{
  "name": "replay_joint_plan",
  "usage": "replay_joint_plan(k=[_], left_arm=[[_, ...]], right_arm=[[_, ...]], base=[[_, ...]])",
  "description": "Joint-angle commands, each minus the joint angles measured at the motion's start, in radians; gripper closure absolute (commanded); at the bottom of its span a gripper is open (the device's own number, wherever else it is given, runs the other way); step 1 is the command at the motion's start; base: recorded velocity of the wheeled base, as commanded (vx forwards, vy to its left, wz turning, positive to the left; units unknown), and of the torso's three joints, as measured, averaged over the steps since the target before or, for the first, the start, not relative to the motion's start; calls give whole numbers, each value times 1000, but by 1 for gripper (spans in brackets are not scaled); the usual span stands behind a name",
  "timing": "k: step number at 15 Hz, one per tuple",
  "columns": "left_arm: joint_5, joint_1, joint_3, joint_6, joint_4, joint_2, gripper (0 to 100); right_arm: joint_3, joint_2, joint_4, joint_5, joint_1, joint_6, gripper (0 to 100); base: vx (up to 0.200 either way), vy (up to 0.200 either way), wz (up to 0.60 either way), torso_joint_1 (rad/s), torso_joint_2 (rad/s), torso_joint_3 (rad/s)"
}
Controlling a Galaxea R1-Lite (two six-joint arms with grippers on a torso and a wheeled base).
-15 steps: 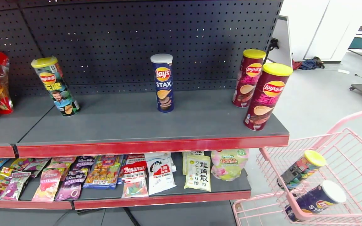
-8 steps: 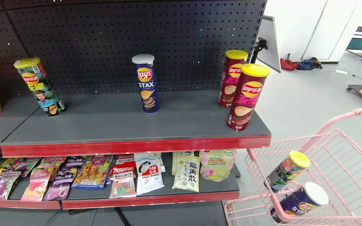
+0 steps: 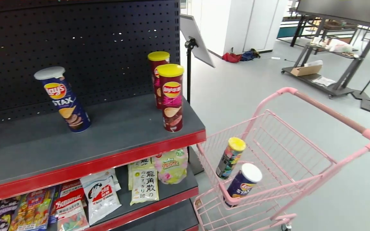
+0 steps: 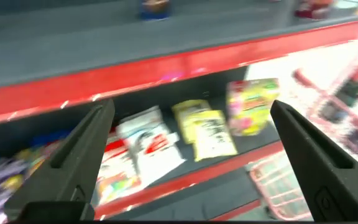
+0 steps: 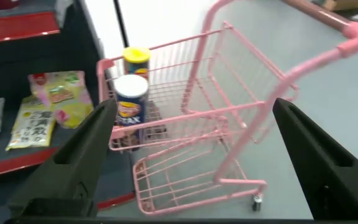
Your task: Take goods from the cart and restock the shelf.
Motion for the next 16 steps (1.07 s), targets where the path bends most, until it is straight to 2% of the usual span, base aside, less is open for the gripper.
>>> replay_joint_plan(k=[1,5,16], left_arm=[[0,1,0,0,0,1,0],[0,1,0,0,0,1,0],[0,1,0,0,0,1,0]], right_arm=[[0,0,-1,0,0,0,0],[0,0,-1,-1,0,0,0],[0,0,-1,-3,0,1,0]], base=[[0,0,0,0,0,0],[0,0,0,-24,57,35],[0,0,0,-144,379,230]])
